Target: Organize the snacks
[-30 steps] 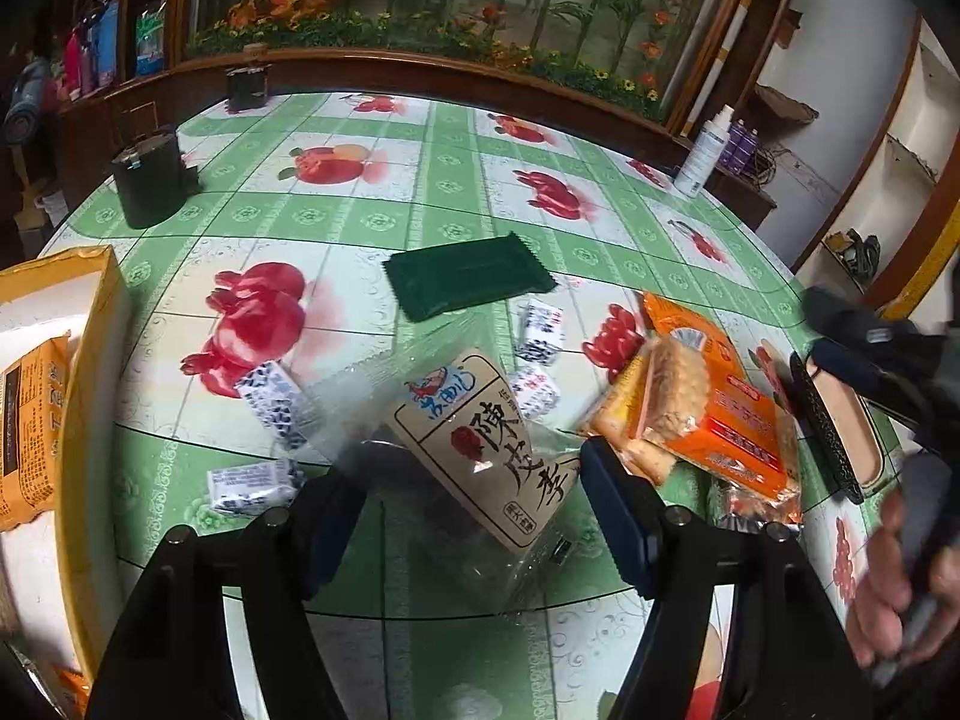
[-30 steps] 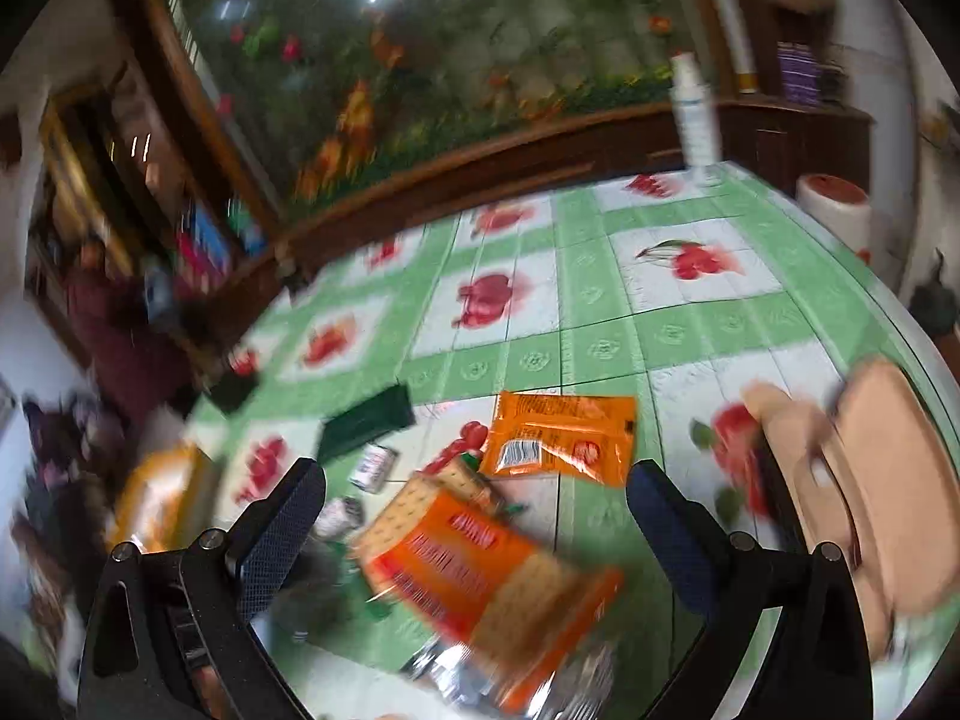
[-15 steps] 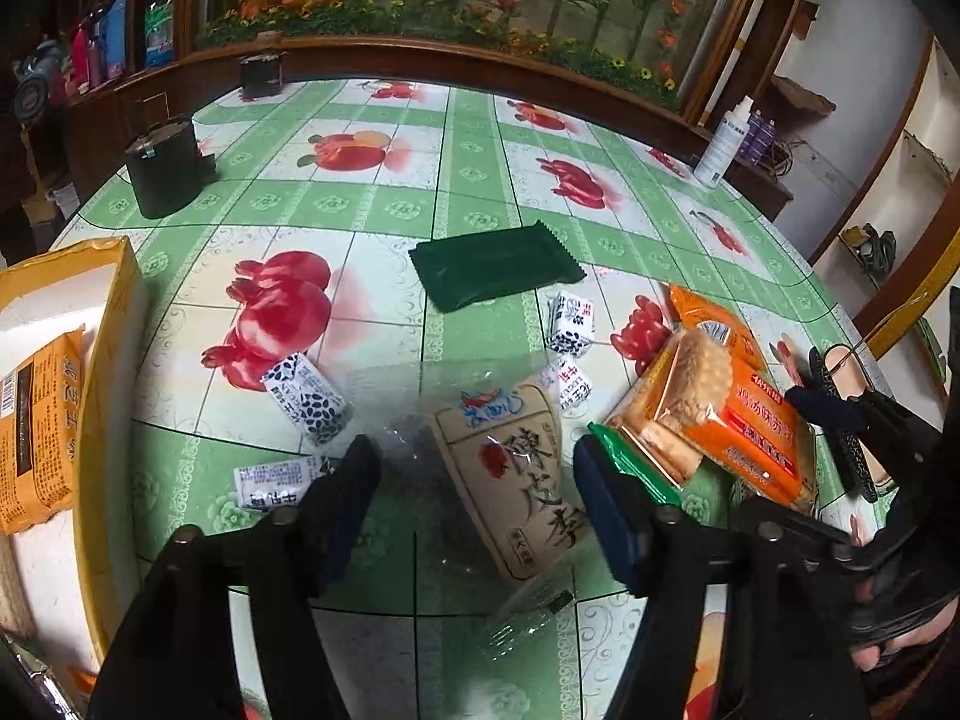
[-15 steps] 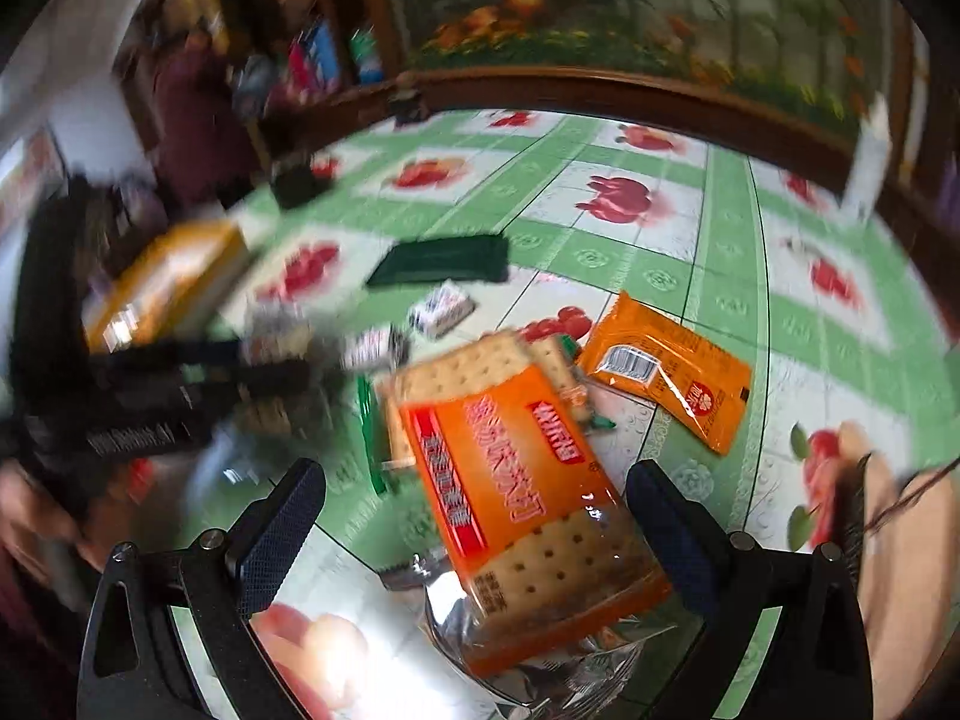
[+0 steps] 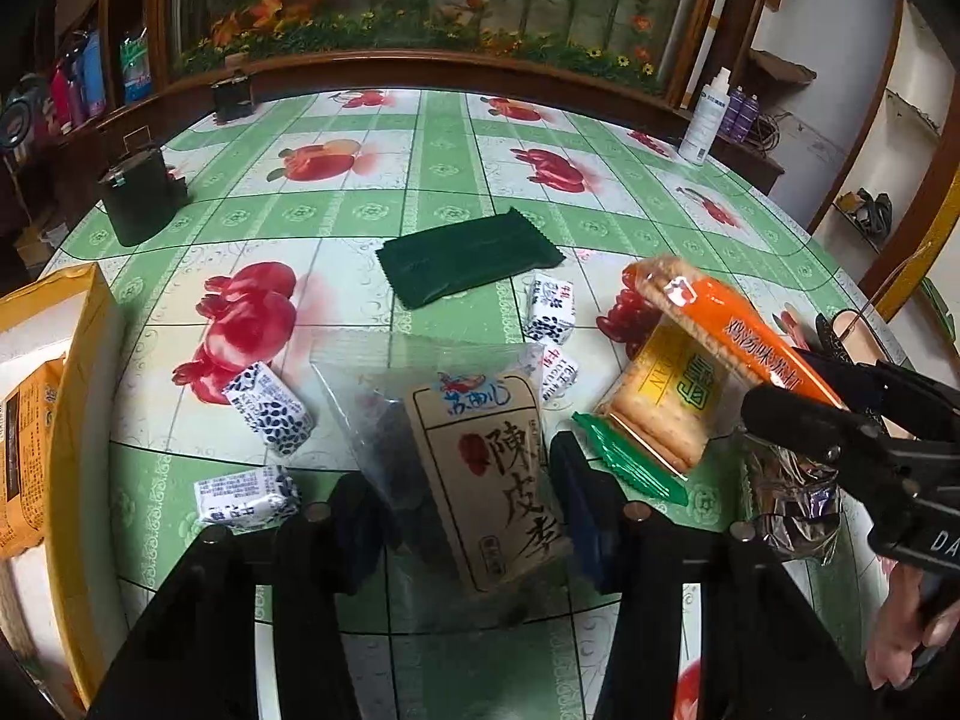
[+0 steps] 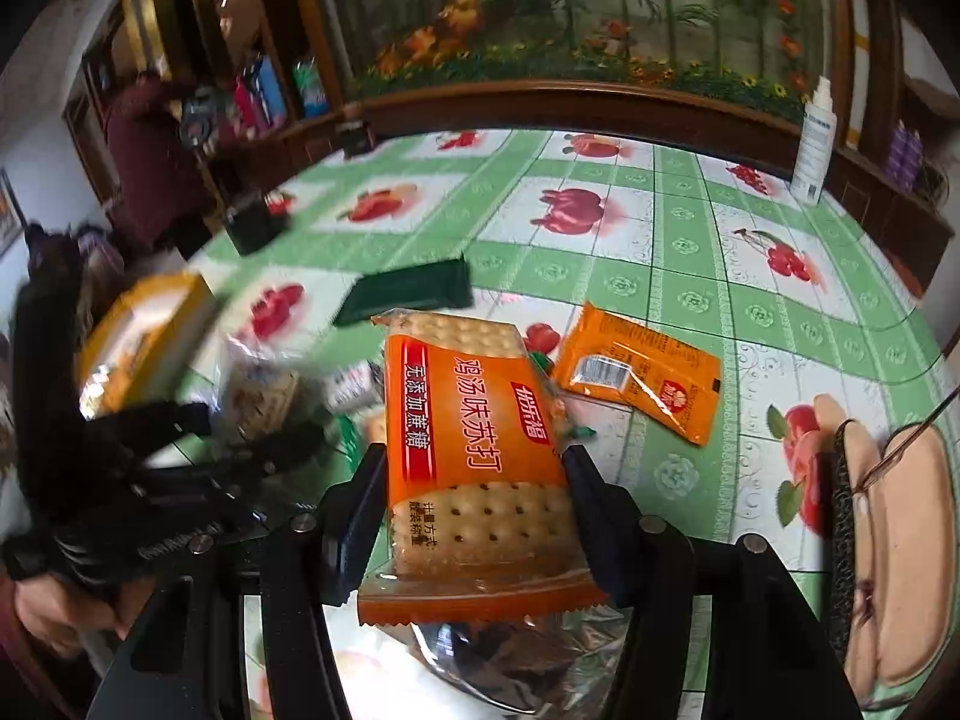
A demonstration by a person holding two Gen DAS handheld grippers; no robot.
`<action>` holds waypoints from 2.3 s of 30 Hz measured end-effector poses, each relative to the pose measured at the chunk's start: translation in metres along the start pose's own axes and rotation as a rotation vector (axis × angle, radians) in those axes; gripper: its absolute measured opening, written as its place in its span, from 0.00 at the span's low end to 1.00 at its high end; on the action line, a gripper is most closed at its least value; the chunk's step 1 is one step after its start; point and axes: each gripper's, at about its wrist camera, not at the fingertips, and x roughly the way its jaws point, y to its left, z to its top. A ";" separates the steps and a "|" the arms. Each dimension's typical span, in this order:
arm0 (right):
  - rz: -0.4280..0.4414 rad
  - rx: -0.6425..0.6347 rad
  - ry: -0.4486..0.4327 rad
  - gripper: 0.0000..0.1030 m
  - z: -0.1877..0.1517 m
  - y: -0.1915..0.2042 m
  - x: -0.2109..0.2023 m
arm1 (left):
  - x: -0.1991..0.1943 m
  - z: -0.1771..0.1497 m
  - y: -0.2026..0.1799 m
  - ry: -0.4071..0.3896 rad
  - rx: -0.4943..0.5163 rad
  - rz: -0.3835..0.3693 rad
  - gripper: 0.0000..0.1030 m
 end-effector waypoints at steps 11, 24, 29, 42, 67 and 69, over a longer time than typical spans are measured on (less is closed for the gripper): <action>-0.020 0.036 -0.062 0.61 0.002 0.023 0.007 | -0.009 0.005 0.006 -0.023 -0.032 -0.002 0.42; -0.056 0.031 -0.065 0.61 -0.004 0.028 0.011 | -0.010 0.000 0.002 -0.019 -0.009 0.020 0.42; -0.050 0.077 -0.107 0.61 -0.001 0.022 0.001 | -0.029 0.004 0.003 -0.086 -0.005 0.017 0.42; -0.012 0.117 -0.178 0.61 0.016 0.085 -0.012 | -0.099 0.021 0.052 -0.242 -0.078 0.048 0.42; 0.227 -0.085 -0.109 0.61 0.002 0.248 0.035 | -0.113 0.006 0.221 -0.193 -0.392 0.404 0.42; 0.228 -0.097 -0.112 0.61 0.000 0.250 0.035 | -0.112 0.004 0.226 -0.183 -0.403 0.414 0.42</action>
